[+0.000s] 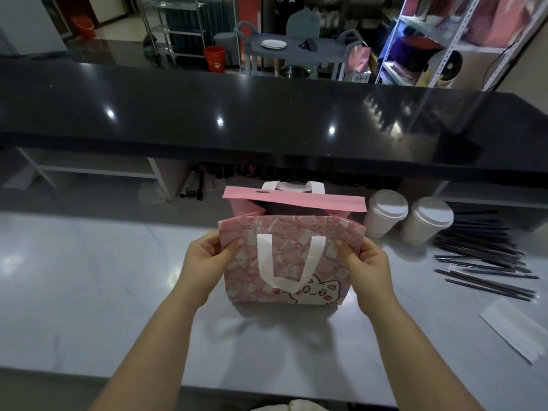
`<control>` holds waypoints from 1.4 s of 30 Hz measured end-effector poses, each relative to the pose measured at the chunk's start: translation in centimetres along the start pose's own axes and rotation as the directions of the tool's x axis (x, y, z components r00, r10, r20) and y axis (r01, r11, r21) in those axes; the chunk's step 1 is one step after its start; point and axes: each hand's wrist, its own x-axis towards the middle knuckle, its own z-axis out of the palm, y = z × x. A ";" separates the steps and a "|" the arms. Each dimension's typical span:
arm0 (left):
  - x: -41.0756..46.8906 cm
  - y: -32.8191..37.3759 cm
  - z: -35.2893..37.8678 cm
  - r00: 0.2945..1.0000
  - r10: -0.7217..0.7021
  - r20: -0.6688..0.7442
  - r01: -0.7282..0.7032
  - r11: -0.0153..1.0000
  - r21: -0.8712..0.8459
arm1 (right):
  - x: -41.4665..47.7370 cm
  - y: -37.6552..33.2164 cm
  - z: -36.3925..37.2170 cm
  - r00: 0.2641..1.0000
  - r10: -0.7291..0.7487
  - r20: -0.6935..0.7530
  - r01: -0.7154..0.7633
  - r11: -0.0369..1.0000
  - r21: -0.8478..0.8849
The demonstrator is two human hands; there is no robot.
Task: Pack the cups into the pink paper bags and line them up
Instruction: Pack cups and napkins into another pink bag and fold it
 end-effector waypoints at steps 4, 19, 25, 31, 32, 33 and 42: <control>0.0 0.4 -0.4 0.992 0.122 -0.011 -0.122 0.992 0.019 | 0.9 -0.9 -1.1 0.988 -0.086 0.132 0.084 0.996 0.023; 5.6 1.6 1.7 0.975 0.167 -0.144 -0.154 0.983 0.100 | 5.9 -2.1 0.3 0.994 -0.107 0.006 0.107 0.989 -0.104; 5.3 1.9 1.6 0.971 0.160 -0.178 -0.154 0.987 0.047 | 5.7 -2.4 0.5 0.986 -0.155 -0.069 0.154 0.988 -0.007; 6.0 3.5 1.2 0.993 0.115 0.028 -0.118 0.983 0.141 | 6.2 -3.0 -0.5 0.939 -0.308 0.151 0.341 0.889 -0.306; 6.0 3.7 1.1 0.993 0.110 0.050 -0.117 0.982 0.150 | 6.3 -3.3 -0.6 0.925 -0.319 0.206 0.374 0.860 -0.348; 6.0 3.9 1.0 0.993 0.101 0.058 -0.109 0.982 0.156 | 6.6 -3.5 -0.8 0.912 -0.325 0.251 0.402 0.833 -0.381; 5.6 4.0 0.4 0.991 0.136 0.019 -0.136 0.962 0.235 | 7.4 -4.2 -1.3 0.808 -0.394 0.439 0.584 0.636 -0.504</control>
